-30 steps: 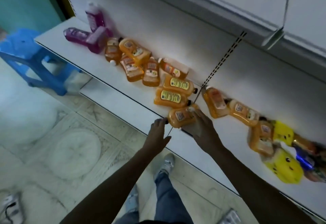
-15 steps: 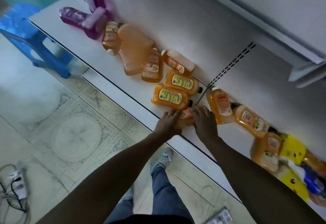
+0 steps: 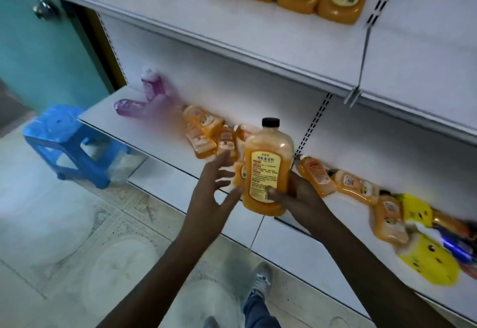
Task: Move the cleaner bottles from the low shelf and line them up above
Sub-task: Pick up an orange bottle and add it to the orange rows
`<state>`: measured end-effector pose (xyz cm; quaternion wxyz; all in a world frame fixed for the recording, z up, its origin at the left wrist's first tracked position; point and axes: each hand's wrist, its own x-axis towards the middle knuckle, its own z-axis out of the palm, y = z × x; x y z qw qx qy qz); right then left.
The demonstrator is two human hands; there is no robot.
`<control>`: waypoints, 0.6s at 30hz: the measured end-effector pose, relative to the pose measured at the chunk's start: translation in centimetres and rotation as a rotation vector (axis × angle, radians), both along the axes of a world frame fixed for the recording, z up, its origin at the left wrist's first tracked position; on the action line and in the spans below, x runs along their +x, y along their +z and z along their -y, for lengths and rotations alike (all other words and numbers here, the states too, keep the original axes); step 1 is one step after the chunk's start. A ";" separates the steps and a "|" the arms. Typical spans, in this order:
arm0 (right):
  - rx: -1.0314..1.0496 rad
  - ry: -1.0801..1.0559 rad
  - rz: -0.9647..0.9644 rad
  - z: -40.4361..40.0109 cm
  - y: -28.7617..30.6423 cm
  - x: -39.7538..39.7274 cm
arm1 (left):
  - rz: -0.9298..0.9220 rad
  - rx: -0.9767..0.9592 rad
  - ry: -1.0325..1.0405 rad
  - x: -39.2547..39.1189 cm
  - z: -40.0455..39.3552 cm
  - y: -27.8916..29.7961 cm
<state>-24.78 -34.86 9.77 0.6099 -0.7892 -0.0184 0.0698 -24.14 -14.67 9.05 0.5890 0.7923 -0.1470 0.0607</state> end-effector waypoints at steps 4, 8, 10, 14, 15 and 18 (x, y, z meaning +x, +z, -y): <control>0.004 0.015 0.148 -4.2 6.6 -2.6 | 0.034 0.085 -0.158 -4.8 -1.3 3.3; -0.066 0.123 0.281 -5.9 12.2 -5.4 | -0.004 0.004 -0.155 -5.8 -1.1 6.7; -0.215 0.157 0.354 -6.1 14.8 -6.8 | -0.043 -0.105 -0.122 -5.9 -0.9 8.7; -0.542 0.037 0.570 -4.2 17.9 -7.8 | -0.042 -0.243 -0.200 -5.3 -0.3 11.8; -0.548 0.003 0.583 -3.2 18.6 -7.9 | -0.075 -0.311 -0.266 -5.2 0.1 12.5; -0.445 0.007 0.541 -0.4 21.0 -8.2 | -0.172 -0.398 -0.512 -4.8 2.2 14.6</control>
